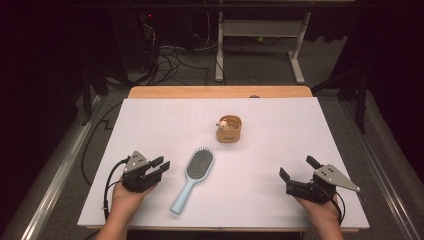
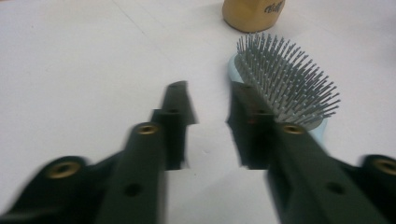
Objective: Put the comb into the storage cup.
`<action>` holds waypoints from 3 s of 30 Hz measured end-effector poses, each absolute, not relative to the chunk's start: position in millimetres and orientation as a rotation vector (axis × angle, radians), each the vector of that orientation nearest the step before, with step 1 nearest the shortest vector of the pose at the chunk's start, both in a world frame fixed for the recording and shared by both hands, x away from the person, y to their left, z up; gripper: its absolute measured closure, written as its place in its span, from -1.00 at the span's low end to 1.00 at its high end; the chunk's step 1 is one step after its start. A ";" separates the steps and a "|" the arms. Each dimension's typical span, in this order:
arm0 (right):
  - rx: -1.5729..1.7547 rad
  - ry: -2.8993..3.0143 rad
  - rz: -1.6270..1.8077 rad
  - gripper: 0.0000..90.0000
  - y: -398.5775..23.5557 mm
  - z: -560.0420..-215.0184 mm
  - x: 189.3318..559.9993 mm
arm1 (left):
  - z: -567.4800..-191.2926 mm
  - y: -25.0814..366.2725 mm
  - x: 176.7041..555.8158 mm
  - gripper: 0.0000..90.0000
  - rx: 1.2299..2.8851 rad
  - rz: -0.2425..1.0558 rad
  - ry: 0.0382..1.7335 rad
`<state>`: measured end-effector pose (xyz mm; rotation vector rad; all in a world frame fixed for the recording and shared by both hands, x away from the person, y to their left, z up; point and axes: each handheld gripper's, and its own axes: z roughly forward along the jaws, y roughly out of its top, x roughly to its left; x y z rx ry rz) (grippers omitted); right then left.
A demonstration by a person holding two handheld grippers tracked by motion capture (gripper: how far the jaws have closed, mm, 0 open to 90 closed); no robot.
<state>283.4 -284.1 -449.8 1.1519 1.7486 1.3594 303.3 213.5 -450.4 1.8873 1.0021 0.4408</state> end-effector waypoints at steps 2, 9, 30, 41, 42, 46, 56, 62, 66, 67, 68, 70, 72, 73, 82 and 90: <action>1.151 1.749 1.361 -0.99 -284.1 -449.7 283.5 | -450.2 215.0 300.3 0.16 1.884 0.438 0.980; 1.153 1.743 1.363 -0.99 -284.7 -449.2 283.6 | -449.5 207.9 292.3 -0.25 1.832 0.458 0.938; 1.152 1.736 1.365 -0.99 -286.0 -447.9 283.1 | -445.3 203.3 296.1 -0.85 1.862 0.473 0.939; 1.154 1.734 1.371 -1.00 -285.7 -447.7 282.8 | -448.3 170.7 301.1 -0.99 1.999 0.431 0.958; 1.155 1.733 1.372 -1.00 -285.8 -447.6 282.7 | -448.2 168.6 301.5 -0.99 2.007 0.429 0.959; 1.154 1.733 1.373 -0.99 -286.0 -447.6 282.9 | -448.8 160.2 303.8 -0.99 2.041 0.419 0.968; 1.156 1.725 1.376 -0.99 -286.4 -446.6 282.4 | -446.4 135.2 315.0 -0.99 2.143 0.378 1.002; 1.161 1.721 1.379 -0.99 -287.2 -446.2 282.3 | -447.5 117.2 329.5 -0.99 2.202 0.343 1.039; 1.163 1.719 1.379 -0.99 -287.8 -446.2 282.3 | -449.8 110.2 335.3 -0.99 2.223 0.332 1.058; 1.163 1.719 1.379 -0.99 -287.9 -446.2 282.4 | -450.0 108.4 337.1 -0.99 2.229 0.327 1.062; 1.163 1.719 1.380 -0.99 -287.9 -446.2 282.5 | -450.5 104.7 340.5 -0.99 2.239 0.327 1.073; 1.163 1.718 1.380 -0.99 -287.9 -446.2 282.5 | -451.0 102.0 344.5 -0.99 2.249 0.315 1.088; 1.163 1.718 1.380 -0.99 -287.9 -446.2 282.6 | -451.9 99.5 348.3 -0.98 2.260 0.308 1.106; 1.162 1.719 1.381 -0.99 -288.0 -446.2 282.6 | -452.0 98.4 349.8 -0.98 2.269 0.317 1.116; 1.164 1.718 1.380 -0.99 -288.6 -446.2 282.9 | -454.6 87.4 358.2 -0.96 2.313 0.310 1.147; 1.165 1.716 1.380 -0.99 -289.2 -446.1 282.8 | -459.2 84.0 362.0 -0.93 2.342 0.286 1.172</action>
